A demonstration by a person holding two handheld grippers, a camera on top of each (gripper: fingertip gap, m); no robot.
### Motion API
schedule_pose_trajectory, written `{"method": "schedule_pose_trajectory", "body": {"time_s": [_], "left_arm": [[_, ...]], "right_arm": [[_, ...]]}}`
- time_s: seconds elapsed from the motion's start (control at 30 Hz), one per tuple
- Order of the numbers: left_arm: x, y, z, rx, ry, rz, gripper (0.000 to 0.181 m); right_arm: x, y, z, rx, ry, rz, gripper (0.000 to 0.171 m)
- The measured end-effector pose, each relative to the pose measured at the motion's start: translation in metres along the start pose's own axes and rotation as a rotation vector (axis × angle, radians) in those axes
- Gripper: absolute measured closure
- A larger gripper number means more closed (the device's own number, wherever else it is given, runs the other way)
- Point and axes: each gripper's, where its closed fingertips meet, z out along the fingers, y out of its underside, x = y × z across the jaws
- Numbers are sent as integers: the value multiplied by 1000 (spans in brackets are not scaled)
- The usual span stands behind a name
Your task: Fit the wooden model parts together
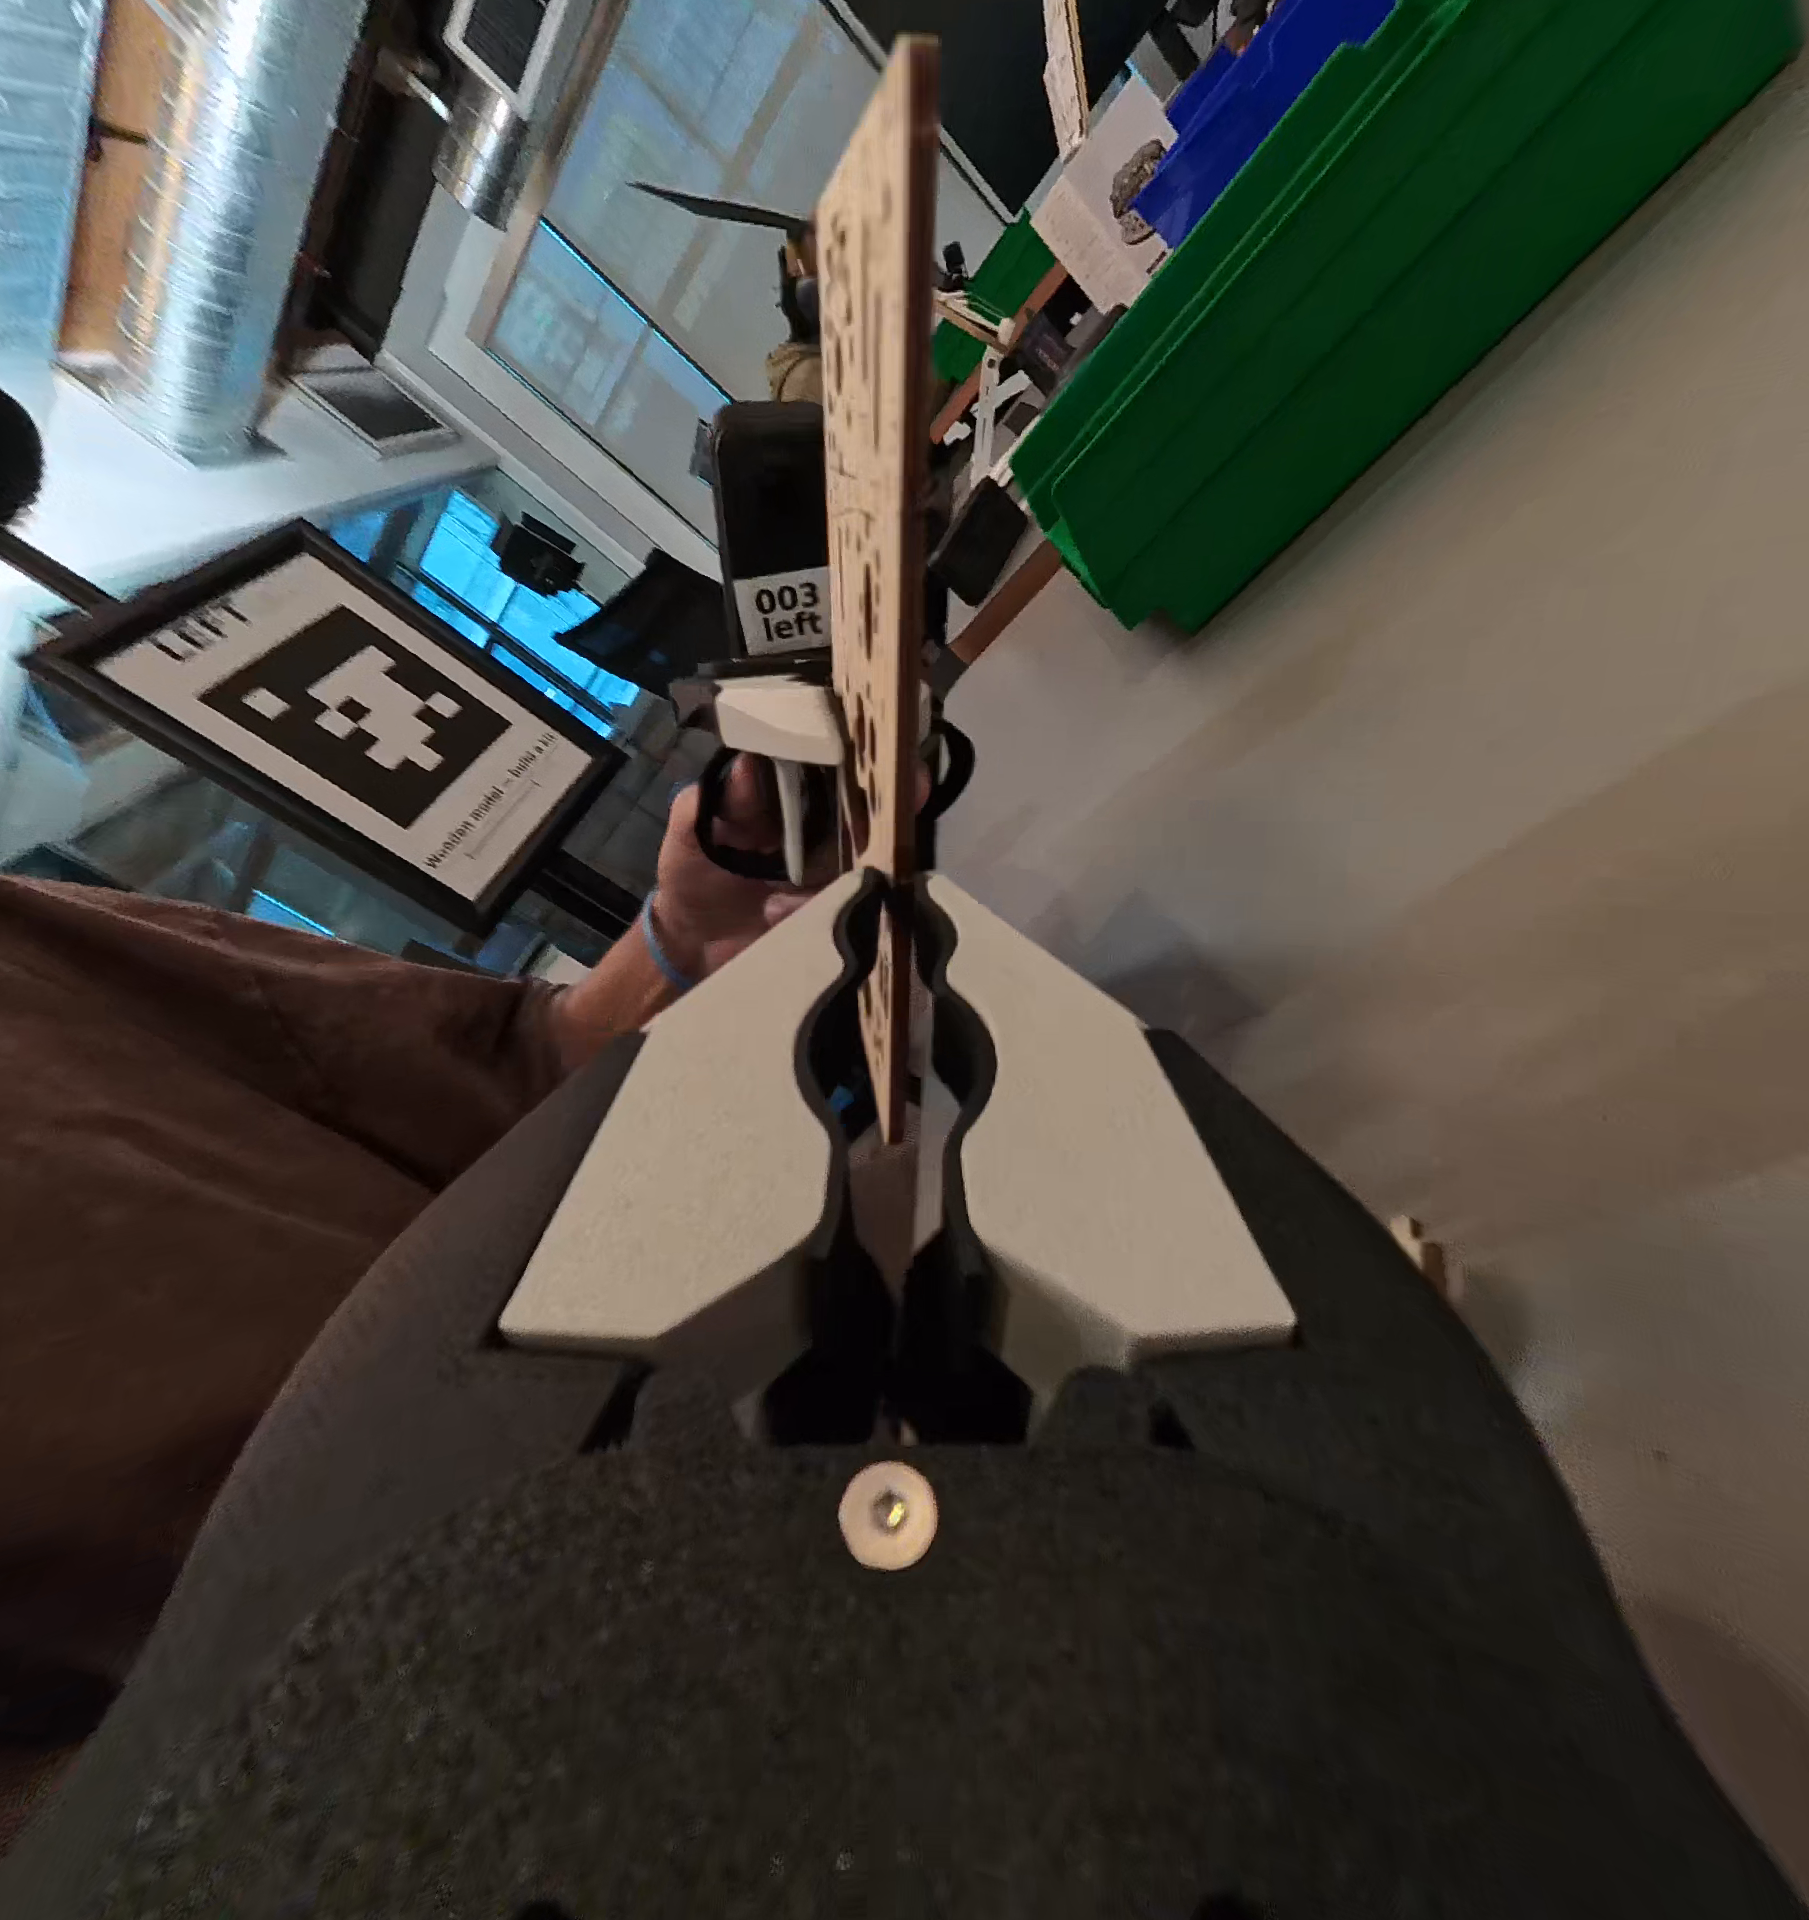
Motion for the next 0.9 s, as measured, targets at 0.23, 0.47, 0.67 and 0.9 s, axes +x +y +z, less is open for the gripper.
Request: {"method": "schedule_pose_trajectory", "body": {"time_s": [0.23,0.47,0.67,0.9], "left_arm": [[12,39,6,-164,59,-54,180],[16,85,16,-397,31,-12,181],[13,110,5,-552,-11,47,180],[7,127,-1,-649,-51,96,181]], "right_arm": [[-9,-33,-12,109,0,-128,131],[-4,-21,-7,34,85,-162,146],[-5,31,-16,-369,56,-281,149],[-9,57,-3,-524,17,-321,160]]}}
